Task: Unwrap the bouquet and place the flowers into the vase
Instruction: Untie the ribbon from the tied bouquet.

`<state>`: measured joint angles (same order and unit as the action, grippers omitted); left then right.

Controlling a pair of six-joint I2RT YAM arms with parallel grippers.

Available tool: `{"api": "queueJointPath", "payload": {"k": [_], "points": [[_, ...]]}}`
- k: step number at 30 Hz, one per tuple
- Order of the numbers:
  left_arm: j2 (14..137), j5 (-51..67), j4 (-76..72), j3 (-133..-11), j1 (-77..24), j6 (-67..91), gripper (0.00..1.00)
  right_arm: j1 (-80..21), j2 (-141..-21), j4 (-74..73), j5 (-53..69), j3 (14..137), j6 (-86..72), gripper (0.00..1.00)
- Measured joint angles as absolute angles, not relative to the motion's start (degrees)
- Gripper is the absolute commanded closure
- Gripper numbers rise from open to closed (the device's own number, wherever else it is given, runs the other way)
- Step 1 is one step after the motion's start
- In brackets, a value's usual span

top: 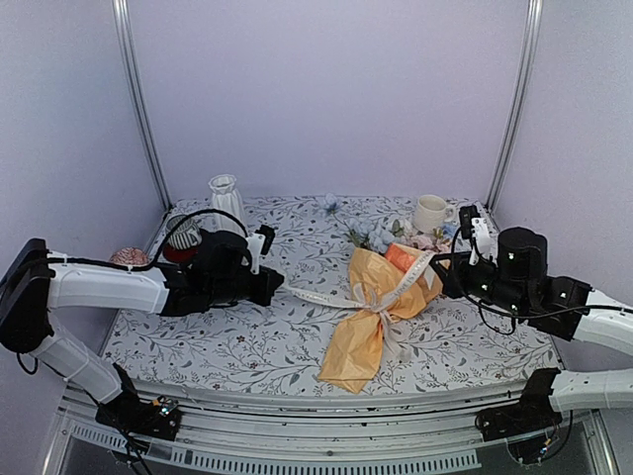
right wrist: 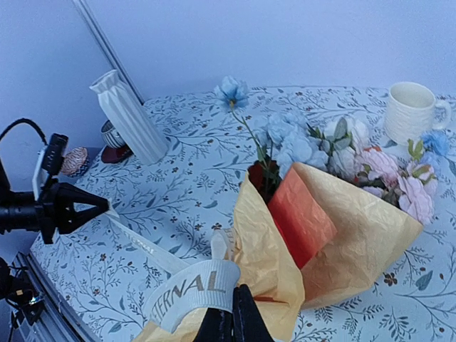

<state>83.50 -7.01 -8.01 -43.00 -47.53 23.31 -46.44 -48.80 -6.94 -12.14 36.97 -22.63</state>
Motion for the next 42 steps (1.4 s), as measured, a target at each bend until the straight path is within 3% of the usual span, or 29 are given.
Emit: {"api": "queueJointPath", "payload": {"k": [13, 26, 42], "points": [[82.2, -6.4, -1.9, -55.6, -47.6, 19.2, 1.0, -46.4, -45.5, -7.0, -20.8, 21.2, -37.0, 0.97], [71.5, -5.5, 1.4, -57.3, -47.6, 17.5, 1.0, -46.4, -42.8, -9.5, -26.3, 20.7, -42.6, 0.96], [66.5, -7.4, 3.4, -57.3, -47.6, 16.4, 1.0, -46.4, -42.4, -9.9, -27.5, 20.7, -42.7, 0.96]]}}
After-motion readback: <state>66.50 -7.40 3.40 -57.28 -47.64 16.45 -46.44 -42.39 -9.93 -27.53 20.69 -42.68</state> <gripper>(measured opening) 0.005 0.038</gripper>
